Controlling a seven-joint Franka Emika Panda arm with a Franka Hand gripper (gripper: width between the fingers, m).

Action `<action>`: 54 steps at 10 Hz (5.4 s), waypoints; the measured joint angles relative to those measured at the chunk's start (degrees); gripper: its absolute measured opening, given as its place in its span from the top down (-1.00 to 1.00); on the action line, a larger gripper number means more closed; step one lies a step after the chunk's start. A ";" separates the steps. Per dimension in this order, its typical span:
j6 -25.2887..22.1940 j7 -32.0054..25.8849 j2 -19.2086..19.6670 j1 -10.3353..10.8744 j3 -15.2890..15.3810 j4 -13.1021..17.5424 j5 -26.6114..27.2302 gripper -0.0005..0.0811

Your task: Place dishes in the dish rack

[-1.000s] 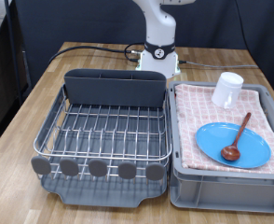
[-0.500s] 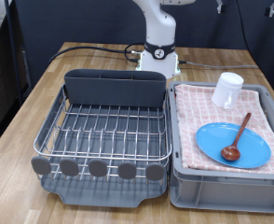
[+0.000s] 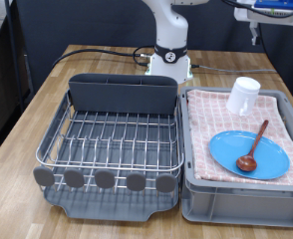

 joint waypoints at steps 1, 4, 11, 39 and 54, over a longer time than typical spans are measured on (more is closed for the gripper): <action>2.13 2.50 1.82 0.00 0.47 -0.25 -2.12 -0.98; 5.15 9.32 7.05 -0.01 0.78 -0.63 -9.39 -0.98; 17.73 17.43 18.02 0.11 -1.58 -1.85 -20.83 -0.98; 24.39 41.03 27.88 5.35 -10.20 -1.06 -43.69 0.76; 13.68 33.06 -1.17 1.17 -6.56 -16.53 -12.69 0.76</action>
